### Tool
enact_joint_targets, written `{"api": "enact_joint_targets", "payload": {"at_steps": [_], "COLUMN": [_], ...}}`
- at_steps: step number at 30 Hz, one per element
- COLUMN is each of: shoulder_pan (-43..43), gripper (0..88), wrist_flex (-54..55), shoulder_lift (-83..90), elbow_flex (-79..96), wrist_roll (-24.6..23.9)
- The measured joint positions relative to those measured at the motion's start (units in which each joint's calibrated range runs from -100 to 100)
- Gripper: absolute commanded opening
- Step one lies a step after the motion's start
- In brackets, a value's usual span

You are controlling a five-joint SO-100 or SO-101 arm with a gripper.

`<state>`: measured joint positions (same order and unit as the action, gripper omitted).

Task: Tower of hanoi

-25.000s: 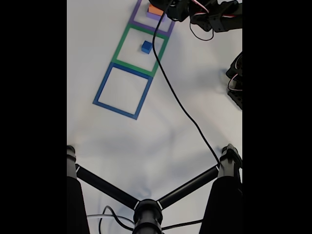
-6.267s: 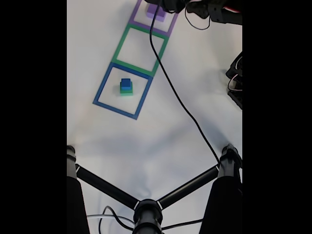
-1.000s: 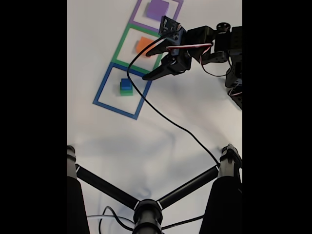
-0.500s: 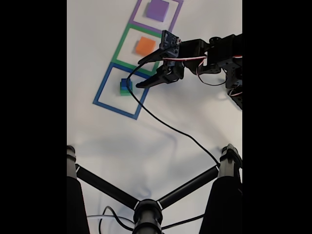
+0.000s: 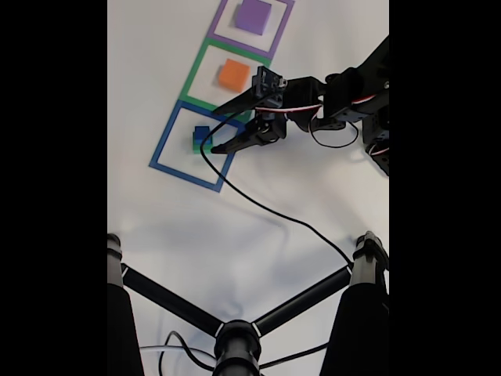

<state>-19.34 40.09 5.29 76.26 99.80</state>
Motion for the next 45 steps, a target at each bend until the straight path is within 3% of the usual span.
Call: {"api": "enact_joint_targets", "payload": {"at_steps": [13, 45], "shoulder_pan": [-1.07, -2.14], "gripper": [22.8, 12.3], "wrist_flex": [7.44, 7.52], "shoulder_lift": [-11.59, -14.53], "elbow_flex": [-6.37, -8.09], "wrist_roll": [0.00, 0.00]}}
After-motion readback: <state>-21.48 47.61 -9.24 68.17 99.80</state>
